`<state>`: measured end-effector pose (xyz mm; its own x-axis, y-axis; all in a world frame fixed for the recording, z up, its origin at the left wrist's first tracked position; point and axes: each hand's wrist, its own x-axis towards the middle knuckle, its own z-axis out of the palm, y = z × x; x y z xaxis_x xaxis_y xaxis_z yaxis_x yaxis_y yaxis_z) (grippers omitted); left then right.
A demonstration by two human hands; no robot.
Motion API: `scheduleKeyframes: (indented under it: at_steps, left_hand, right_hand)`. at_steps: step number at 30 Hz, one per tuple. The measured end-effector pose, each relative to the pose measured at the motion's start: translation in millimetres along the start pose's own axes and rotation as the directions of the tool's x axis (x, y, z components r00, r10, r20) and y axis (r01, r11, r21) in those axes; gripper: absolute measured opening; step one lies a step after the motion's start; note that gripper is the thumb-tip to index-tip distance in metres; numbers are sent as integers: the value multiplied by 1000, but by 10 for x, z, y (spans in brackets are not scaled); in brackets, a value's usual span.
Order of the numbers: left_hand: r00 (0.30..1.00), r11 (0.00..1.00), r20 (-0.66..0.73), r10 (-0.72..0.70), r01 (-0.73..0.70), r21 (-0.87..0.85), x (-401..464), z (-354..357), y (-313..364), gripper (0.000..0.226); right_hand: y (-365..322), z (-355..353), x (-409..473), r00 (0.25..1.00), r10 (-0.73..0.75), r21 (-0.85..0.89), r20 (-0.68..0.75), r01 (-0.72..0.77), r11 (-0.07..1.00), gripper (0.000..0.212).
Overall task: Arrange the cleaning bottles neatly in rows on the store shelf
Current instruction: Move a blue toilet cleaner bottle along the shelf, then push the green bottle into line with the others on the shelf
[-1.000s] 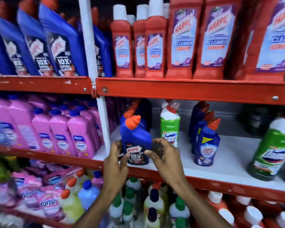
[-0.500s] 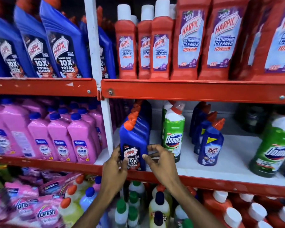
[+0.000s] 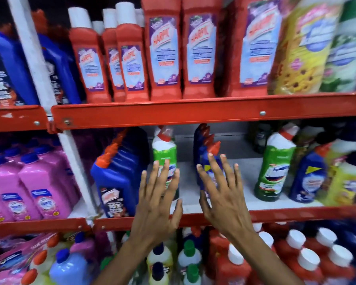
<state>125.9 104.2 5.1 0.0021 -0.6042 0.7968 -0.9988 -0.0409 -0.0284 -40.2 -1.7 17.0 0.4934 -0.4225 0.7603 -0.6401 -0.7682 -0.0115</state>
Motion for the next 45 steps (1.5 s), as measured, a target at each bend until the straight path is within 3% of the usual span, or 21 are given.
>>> scheduleKeyframes:
  at_steps: [4,7,10,12,18,23,27,31,36,45]
  left_hand:
    - [995,989,54,84,-77,-129,247,311,456,69]
    - [984,958,95,152,-123,-258,425,538,795,71]
    - [984,914,129,120,-59,-401,589,771,1100,69]
    - [979,884,189,71,26,-466,721,915,1298,66]
    - [885,701,444,-142,407,-585,1210,1185,1801,70]
    - [822,541,509,-255,558,-629,1363,1332,1967,67]
    - [821,481,442,-361,570,-666,1317,1331,1972,59]
    - [821,414,401,-405,556,-720,1079,1125,1891,56]
    - [839,424,304,-451,501,-754,773,698,1440,55]
    - [803,515,163,-574,509,-690,372,20,401,55]
  right_hand:
    - [596,-169,-176,997,82,3,-17,-81,997,70]
    - [970,-263,-320,958,275,195,-81,-256,947,65]
    - [1290,-322,-398,859,509,370,-63,-454,811,62]
    - [1502,-330,-424,832,553,416,31,-514,750,63]
    - [1834,-311,-380,806,554,412,207,-585,698,54]
    - [2001,-216,-338,788,528,451,316,-614,648,46]
    - [2034,-260,-332,788,564,529,247,-598,603,33]
    - [1848,-334,-395,839,496,571,224,-526,630,36]
    - [1295,-369,-318,894,423,642,146,-411,647,36]
    - [130,-76,58,935,324,752,148,-319,577,38]
